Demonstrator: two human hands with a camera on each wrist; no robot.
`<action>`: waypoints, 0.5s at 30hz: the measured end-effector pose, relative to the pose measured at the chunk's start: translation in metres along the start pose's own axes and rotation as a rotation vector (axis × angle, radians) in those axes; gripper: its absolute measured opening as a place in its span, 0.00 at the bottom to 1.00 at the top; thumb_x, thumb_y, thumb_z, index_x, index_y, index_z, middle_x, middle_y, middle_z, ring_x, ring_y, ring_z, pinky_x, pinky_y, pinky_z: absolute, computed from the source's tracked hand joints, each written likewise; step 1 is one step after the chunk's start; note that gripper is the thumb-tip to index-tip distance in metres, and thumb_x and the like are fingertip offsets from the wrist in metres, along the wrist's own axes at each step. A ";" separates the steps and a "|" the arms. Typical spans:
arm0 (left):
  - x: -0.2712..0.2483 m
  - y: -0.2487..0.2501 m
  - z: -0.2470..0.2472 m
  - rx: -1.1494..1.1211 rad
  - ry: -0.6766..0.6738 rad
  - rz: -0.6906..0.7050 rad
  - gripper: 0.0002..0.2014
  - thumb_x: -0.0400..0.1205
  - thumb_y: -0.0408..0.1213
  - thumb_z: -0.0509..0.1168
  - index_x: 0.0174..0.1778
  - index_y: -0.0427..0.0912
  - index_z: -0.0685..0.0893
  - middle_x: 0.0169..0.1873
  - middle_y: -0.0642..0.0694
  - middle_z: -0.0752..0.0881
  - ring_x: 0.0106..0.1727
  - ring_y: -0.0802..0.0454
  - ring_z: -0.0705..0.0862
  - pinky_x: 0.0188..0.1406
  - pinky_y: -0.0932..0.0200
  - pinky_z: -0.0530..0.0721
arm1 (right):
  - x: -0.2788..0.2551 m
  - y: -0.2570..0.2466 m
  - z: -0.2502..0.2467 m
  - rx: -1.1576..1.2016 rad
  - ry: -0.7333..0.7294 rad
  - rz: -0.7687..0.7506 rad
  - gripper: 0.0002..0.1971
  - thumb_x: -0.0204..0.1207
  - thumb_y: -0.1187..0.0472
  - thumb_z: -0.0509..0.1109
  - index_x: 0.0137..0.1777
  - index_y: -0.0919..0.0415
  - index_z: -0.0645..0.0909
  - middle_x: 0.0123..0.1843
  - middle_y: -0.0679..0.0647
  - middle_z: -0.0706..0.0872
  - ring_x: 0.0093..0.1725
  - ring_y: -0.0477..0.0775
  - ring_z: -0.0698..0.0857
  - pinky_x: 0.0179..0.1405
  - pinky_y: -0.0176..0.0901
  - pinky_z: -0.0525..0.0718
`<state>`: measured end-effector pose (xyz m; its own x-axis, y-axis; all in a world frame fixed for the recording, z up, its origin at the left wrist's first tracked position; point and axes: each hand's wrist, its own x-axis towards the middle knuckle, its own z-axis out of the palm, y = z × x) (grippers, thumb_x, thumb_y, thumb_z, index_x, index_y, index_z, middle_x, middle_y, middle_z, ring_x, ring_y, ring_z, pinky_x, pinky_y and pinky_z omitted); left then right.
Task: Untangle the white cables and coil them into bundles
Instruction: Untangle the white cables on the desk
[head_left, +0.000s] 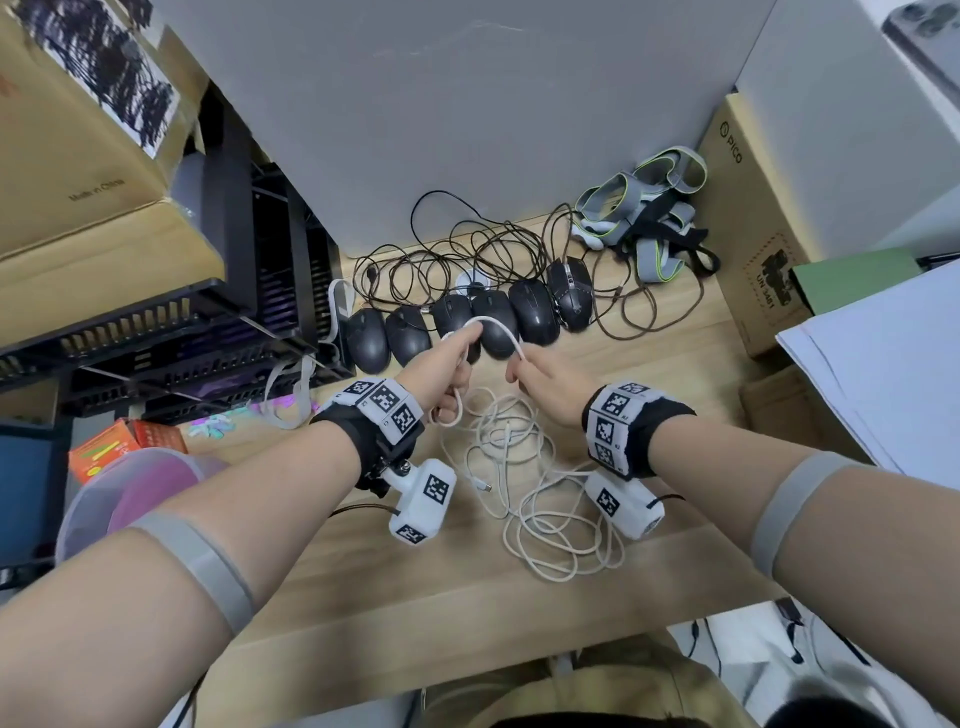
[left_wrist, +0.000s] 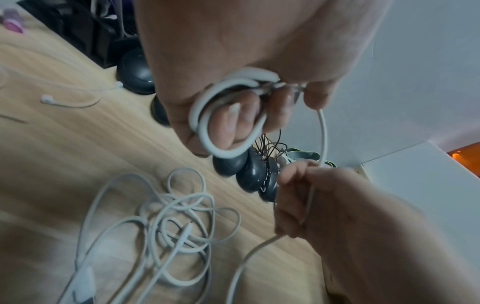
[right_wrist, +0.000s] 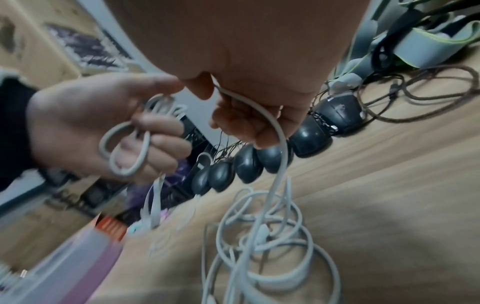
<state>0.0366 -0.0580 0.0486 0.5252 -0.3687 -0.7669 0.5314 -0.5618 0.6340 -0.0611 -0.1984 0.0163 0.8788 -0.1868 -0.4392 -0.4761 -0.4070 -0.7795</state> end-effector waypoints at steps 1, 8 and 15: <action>0.000 0.000 0.001 -0.022 0.015 0.000 0.22 0.78 0.67 0.63 0.39 0.50 0.71 0.23 0.53 0.63 0.22 0.53 0.55 0.24 0.63 0.55 | -0.004 -0.001 0.004 -0.094 -0.031 -0.020 0.11 0.83 0.54 0.53 0.47 0.56 0.76 0.42 0.53 0.83 0.43 0.57 0.82 0.53 0.57 0.82; 0.000 0.008 0.021 -0.057 0.223 0.039 0.18 0.76 0.54 0.61 0.26 0.48 0.68 0.23 0.49 0.65 0.21 0.48 0.62 0.25 0.60 0.62 | -0.021 -0.037 0.031 -0.474 -0.253 -0.133 0.11 0.83 0.56 0.58 0.53 0.64 0.74 0.48 0.58 0.82 0.45 0.60 0.82 0.53 0.55 0.84; 0.007 0.011 0.021 -0.252 0.242 0.011 0.10 0.80 0.36 0.61 0.34 0.38 0.77 0.31 0.37 0.89 0.33 0.39 0.88 0.29 0.58 0.77 | -0.020 -0.036 0.037 -0.688 -0.334 -0.139 0.12 0.82 0.59 0.62 0.58 0.68 0.73 0.51 0.60 0.83 0.42 0.60 0.80 0.50 0.55 0.84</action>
<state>0.0325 -0.0822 0.0479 0.6583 -0.1704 -0.7332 0.6563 -0.3473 0.6698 -0.0625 -0.1464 0.0368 0.8204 0.1418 -0.5539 -0.1382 -0.8909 -0.4327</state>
